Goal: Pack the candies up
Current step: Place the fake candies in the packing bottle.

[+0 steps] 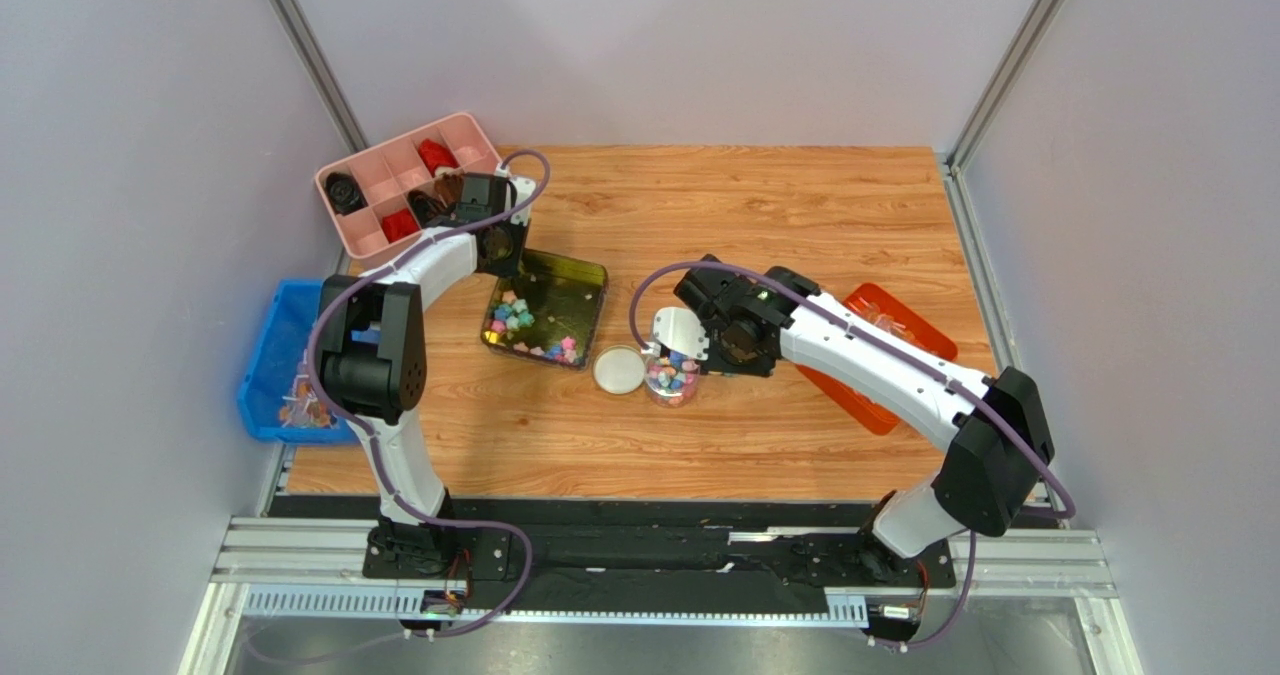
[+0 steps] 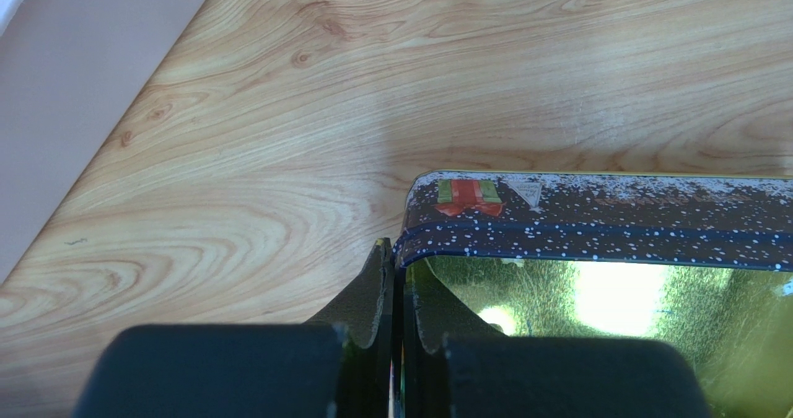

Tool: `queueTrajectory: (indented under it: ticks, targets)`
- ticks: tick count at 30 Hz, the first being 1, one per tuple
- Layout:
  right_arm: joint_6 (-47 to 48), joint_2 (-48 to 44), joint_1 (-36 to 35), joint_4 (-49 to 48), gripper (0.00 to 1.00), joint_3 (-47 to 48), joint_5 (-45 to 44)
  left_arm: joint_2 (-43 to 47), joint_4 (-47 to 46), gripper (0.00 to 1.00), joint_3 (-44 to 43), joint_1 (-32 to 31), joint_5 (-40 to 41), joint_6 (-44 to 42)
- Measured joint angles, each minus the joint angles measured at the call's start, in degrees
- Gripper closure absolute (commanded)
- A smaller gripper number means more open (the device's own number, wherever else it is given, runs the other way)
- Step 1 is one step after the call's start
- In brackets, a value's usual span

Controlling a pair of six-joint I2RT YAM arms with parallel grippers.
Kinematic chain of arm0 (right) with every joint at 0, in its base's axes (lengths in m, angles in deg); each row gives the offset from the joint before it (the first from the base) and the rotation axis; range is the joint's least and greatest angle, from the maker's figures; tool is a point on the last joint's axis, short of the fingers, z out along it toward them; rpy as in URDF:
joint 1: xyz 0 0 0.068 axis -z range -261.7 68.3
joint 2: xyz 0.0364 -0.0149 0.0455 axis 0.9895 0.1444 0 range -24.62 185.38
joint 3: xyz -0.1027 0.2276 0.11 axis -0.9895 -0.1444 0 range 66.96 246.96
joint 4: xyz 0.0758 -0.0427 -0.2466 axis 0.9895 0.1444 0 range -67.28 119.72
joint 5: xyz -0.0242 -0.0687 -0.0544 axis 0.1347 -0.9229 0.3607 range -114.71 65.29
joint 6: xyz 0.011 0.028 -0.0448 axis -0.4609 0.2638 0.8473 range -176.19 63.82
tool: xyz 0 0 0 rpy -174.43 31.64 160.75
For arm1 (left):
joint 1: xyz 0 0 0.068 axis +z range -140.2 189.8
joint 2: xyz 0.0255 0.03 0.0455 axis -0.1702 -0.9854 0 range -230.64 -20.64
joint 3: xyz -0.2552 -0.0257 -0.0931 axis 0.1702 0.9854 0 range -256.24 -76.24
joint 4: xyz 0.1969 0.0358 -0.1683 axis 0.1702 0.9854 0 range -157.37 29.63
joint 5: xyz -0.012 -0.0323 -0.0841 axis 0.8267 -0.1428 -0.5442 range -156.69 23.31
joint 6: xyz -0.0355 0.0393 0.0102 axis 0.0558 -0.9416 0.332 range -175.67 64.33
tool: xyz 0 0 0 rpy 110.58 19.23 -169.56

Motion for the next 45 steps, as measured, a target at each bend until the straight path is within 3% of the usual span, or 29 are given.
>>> queueTrajectory:
  ticks: [28,45]
  targets:
    - [0.55,2.29,-3.21,1.81,1.0,-0.04,-7.41,-0.02,0.09,1.0,-0.11,0.33,0.26,-0.02]
    - [0.83,3.54,-6.67,1.75,1.0,0.59,-7.37,-0.02,0.09,1.0,-0.11,0.37,0.28,0.0]
